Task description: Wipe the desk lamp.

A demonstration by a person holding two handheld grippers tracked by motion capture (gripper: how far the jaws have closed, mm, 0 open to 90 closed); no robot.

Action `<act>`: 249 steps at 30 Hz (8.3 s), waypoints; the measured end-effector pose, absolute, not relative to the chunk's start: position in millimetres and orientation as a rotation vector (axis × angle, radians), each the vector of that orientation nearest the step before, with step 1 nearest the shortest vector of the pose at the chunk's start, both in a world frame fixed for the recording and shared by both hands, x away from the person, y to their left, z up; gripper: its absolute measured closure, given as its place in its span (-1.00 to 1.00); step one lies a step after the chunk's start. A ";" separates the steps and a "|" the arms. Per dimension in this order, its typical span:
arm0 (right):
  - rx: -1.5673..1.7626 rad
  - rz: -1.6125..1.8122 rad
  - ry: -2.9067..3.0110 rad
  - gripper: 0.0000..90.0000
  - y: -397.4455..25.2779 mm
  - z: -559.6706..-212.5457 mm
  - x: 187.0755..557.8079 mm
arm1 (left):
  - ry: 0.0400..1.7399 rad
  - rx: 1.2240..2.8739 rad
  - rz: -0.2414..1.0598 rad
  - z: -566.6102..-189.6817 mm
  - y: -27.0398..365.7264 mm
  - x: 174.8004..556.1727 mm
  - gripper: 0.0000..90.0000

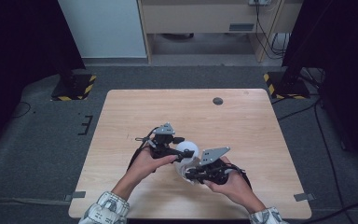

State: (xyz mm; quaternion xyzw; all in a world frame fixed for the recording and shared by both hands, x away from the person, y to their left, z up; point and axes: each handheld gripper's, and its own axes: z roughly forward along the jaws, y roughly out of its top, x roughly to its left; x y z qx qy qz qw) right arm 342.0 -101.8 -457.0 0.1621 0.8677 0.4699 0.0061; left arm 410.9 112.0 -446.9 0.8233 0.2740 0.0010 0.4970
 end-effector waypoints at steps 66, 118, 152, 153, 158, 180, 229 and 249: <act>0.509 1.255 2.666 0.83 -75.1 -492.3 333.9 | 0.669 1.989 0.005 -447.3 110.3 412.0 -0.49; 0.568 1.311 2.648 0.85 -82.5 -488.8 337.7 | 0.673 1.985 0.003 -447.6 110.7 411.5 -0.49; 0.573 1.293 2.617 0.84 -120.4 -475.7 338.6 | 0.672 1.983 0.001 -447.8 113.1 412.2 -0.48; 0.577 1.302 2.610 0.84 -124.1 -474.0 339.0 | 0.672 1.983 0.001 -447.8 113.0 412.2 -0.48; 0.599 1.344 2.575 0.84 -138.4 -466.1 340.5 | 0.671 1.985 0.002 -447.5 113.4 412.2 -0.48; 0.787 1.547 2.333 0.87 -161.3 -438.4 380.6 | 0.665 1.991 0.009 -446.3 116.0 409.9 -0.43; 0.897 1.447 2.407 0.87 -176.8 -457.0 391.6 | 0.627 1.982 -0.039 -449.2 105.7 405.1 -0.43; 0.946 1.424 2.370 0.87 -190.9 -449.6 413.7 | 0.732 1.968 0.208 -439.1 159.2 410.0 -0.56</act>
